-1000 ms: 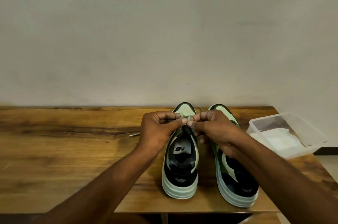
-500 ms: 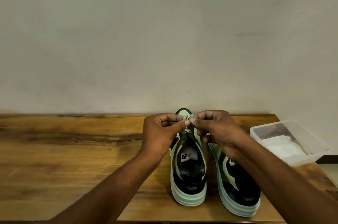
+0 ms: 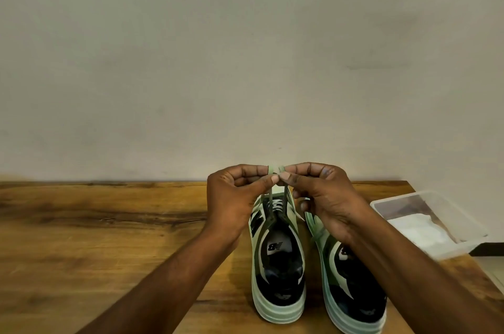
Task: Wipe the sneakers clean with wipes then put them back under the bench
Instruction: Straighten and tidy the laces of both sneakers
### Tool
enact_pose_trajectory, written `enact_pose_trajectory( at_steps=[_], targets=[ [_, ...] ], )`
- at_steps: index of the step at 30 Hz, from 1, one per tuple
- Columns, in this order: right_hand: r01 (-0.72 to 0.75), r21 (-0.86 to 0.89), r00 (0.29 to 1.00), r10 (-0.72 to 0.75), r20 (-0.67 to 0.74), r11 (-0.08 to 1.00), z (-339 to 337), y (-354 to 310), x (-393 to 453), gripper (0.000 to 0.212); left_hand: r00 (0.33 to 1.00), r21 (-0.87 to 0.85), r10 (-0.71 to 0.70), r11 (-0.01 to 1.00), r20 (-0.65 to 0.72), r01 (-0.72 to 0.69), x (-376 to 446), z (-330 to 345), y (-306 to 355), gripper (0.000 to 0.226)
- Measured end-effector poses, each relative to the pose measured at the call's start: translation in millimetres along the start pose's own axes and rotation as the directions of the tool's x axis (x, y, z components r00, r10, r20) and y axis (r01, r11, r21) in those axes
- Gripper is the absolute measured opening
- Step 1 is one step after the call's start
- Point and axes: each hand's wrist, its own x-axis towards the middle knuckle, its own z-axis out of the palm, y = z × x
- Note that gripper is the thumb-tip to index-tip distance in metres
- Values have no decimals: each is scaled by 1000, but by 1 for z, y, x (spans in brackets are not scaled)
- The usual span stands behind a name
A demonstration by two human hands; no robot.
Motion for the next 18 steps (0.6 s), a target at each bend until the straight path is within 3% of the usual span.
enact_pose_trajectory(
  at_steps=[6, 18],
  targets=[
    [32, 97, 999, -32, 5, 995, 2, -5, 0, 39, 999, 11, 54, 998, 9, -54, 3, 3, 14, 24],
    [102, 182, 995, -100, -20, 978, 15, -30, 0, 19, 991, 1, 132, 991, 11, -132, 11, 7, 44, 24]
  ],
)
